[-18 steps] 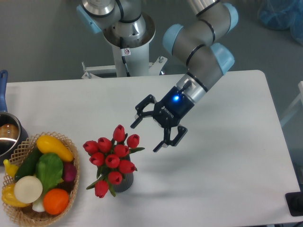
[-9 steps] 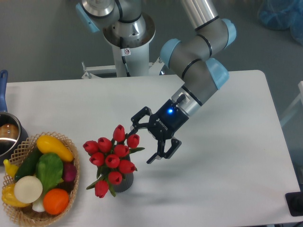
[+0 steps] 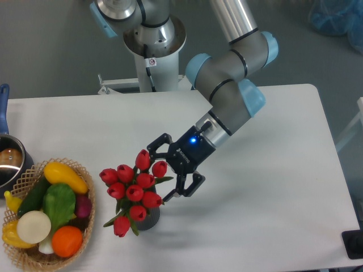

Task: Pick up the flowers from the vase
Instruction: 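Lower the open gripper around the tulip stems above the vase rim, then close the gripper on the tulip stems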

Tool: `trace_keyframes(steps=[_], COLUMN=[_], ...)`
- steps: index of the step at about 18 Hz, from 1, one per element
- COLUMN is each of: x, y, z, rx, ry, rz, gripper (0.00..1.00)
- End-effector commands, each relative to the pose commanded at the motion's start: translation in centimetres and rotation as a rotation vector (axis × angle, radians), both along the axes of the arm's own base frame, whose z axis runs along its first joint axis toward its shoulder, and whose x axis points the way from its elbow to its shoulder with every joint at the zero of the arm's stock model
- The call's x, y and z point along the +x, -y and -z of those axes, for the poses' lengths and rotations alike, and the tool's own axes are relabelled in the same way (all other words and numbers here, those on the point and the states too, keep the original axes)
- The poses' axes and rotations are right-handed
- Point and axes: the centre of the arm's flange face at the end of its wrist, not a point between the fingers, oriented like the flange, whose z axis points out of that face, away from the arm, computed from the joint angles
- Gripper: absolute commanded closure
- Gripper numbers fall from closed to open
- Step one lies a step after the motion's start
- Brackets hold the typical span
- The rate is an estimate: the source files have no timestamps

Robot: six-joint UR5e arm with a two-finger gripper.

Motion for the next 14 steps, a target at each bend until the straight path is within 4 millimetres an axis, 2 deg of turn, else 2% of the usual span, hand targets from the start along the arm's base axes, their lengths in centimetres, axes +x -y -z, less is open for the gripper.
trace_keyframes(steps=[4, 14], x=[-0.1, 1.3], y=[-0.2, -1.1], z=[-0.6, -0.2], rx=[-0.004, -0.013], ry=[0.02, 0.027], rz=[-0.013, 0.012], gripper=[0.0, 0.0])
